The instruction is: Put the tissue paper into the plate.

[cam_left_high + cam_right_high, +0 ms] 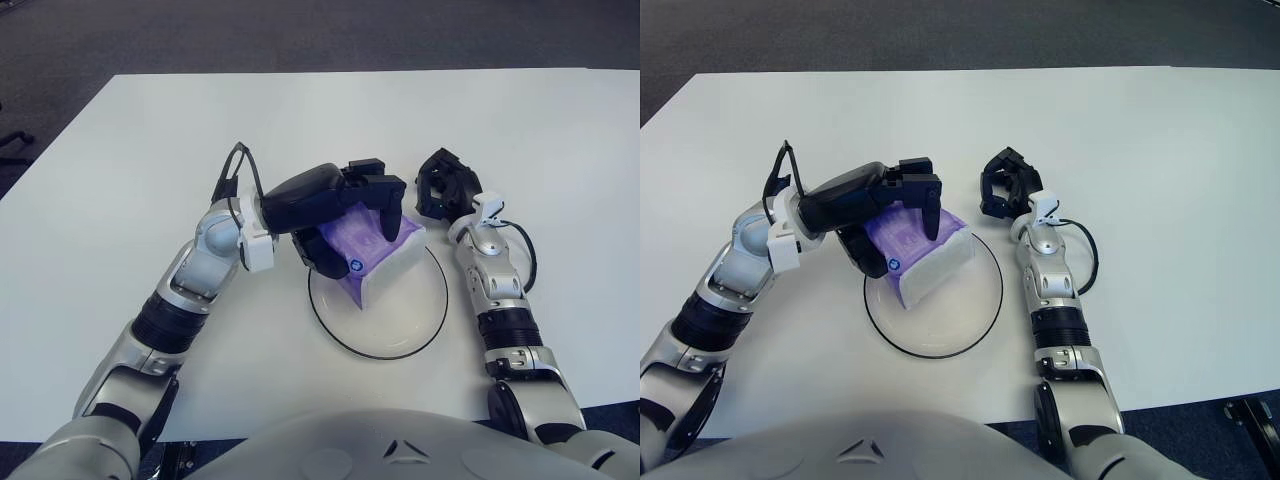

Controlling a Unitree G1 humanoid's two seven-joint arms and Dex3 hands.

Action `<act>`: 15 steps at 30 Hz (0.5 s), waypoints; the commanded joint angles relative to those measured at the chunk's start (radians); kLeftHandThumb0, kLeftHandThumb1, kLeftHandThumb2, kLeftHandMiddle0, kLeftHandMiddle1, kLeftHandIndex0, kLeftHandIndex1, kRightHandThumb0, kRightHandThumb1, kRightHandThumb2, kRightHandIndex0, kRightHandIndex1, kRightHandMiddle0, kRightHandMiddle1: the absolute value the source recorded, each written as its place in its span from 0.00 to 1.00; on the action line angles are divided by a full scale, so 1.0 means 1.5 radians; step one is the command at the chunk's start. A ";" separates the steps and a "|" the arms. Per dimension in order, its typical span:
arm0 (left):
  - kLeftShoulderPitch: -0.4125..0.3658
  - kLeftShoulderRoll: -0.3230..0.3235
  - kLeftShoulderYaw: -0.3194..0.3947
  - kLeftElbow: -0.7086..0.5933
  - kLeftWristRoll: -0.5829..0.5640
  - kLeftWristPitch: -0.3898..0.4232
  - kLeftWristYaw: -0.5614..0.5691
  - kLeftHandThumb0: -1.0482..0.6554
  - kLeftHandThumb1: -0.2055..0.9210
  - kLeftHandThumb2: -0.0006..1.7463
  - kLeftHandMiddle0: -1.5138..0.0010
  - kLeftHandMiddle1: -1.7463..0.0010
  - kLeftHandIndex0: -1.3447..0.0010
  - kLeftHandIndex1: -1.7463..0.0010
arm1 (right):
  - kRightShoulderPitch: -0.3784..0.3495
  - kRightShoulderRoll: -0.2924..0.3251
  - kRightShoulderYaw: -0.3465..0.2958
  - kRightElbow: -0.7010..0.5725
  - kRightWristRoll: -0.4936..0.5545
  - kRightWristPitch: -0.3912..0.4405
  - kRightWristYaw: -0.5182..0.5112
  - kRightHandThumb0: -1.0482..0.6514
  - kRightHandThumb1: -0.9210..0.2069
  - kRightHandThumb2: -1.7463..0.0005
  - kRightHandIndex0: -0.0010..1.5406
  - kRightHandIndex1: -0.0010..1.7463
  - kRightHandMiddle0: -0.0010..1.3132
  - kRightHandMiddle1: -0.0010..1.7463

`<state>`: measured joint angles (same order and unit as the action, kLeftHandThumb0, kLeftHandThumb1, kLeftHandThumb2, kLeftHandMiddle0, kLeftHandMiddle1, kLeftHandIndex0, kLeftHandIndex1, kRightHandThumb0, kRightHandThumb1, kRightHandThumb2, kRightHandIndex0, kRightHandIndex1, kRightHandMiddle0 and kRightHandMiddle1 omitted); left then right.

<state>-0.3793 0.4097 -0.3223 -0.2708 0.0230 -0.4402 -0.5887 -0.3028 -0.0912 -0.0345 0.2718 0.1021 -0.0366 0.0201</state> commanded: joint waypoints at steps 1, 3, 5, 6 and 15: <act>0.006 0.010 0.001 0.021 -0.004 -0.013 -0.019 0.61 0.44 0.75 0.60 0.00 0.63 0.07 | 0.091 0.039 0.015 0.043 -0.002 0.024 0.001 0.34 0.52 0.26 0.67 1.00 0.46 1.00; 0.002 0.012 -0.003 0.029 -0.003 -0.019 -0.029 0.53 0.61 0.62 0.70 0.00 0.75 0.06 | 0.092 0.038 0.015 0.043 -0.002 0.024 0.002 0.34 0.53 0.26 0.67 1.00 0.46 1.00; -0.005 0.015 -0.008 0.035 0.001 -0.034 -0.041 0.30 0.82 0.46 0.79 0.02 0.89 0.15 | 0.091 0.038 0.014 0.046 -0.001 0.023 0.004 0.34 0.53 0.26 0.67 1.00 0.46 1.00; -0.007 0.016 -0.010 0.038 0.003 -0.040 -0.045 0.23 0.88 0.42 0.83 0.04 0.93 0.19 | 0.091 0.039 0.013 0.049 0.000 0.021 0.005 0.34 0.53 0.26 0.67 1.00 0.46 1.00; -0.026 0.019 -0.032 0.059 -0.009 -0.059 -0.096 0.05 1.00 0.45 0.95 0.54 1.00 0.55 | 0.074 0.038 0.010 0.094 -0.015 -0.001 -0.010 0.33 0.54 0.24 0.70 1.00 0.47 1.00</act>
<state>-0.3945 0.4309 -0.3602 -0.1950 0.0192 -0.5137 -0.7048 -0.3092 -0.0896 -0.0356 0.2995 0.0962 -0.0591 0.0189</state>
